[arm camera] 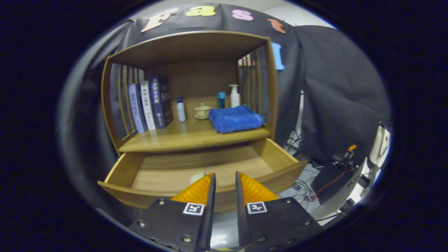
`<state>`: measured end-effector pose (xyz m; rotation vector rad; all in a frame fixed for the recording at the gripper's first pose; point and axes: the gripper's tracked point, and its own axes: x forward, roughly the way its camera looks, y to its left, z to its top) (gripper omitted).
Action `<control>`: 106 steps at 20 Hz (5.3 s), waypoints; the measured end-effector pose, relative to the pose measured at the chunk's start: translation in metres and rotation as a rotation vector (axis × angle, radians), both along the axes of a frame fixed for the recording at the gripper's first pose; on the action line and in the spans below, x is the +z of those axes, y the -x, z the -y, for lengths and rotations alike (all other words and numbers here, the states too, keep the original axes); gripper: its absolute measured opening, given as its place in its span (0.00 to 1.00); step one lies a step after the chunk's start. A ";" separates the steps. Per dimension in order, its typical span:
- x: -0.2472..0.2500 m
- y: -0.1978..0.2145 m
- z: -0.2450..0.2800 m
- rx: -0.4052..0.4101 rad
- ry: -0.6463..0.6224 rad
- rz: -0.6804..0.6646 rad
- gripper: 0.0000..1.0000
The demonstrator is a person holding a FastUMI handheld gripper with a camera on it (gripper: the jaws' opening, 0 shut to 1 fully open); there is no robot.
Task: Pull open the drawer, take out the items inside it, and place them on the countertop above the cabinet.
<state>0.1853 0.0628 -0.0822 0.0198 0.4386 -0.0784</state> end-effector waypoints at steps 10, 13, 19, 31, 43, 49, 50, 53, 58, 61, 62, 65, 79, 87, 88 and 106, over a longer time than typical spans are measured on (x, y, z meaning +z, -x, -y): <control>-0.081 -0.075 -0.038 0.108 -0.007 -0.326 0.30; -0.112 -0.076 -0.044 0.120 -0.008 -0.427 0.30; -0.114 -0.088 -0.049 0.109 -0.076 -0.463 0.30; -0.110 -0.089 -0.037 0.044 0.087 -0.530 0.30; -0.124 -0.077 -0.026 -0.003 0.103 -0.605 0.51; -0.126 -0.074 -0.020 0.001 0.136 -0.609 0.18; -0.120 -0.076 -0.020 -0.008 0.129 -0.589 0.18; -0.094 -0.076 -0.018 -0.023 0.128 -0.522 0.18; -0.044 -0.076 -0.010 -0.064 0.181 -0.428 0.18; -0.015 -0.084 -0.013 -0.066 0.186 -0.342 0.18; -0.005 -0.090 -0.017 -0.060 0.181 -0.310 0.18; 0.010 -0.112 -0.032 -0.025 0.156 -0.250 0.18; -0.008 -0.235 -0.081 0.108 0.111 -0.111 0.18; -0.007 -0.261 -0.091 0.146 0.099 0.010 0.18; -0.011 -0.260 -0.092 0.148 0.100 0.018 0.19; 0.014 -0.237 -0.102 0.206 0.011 0.278 0.55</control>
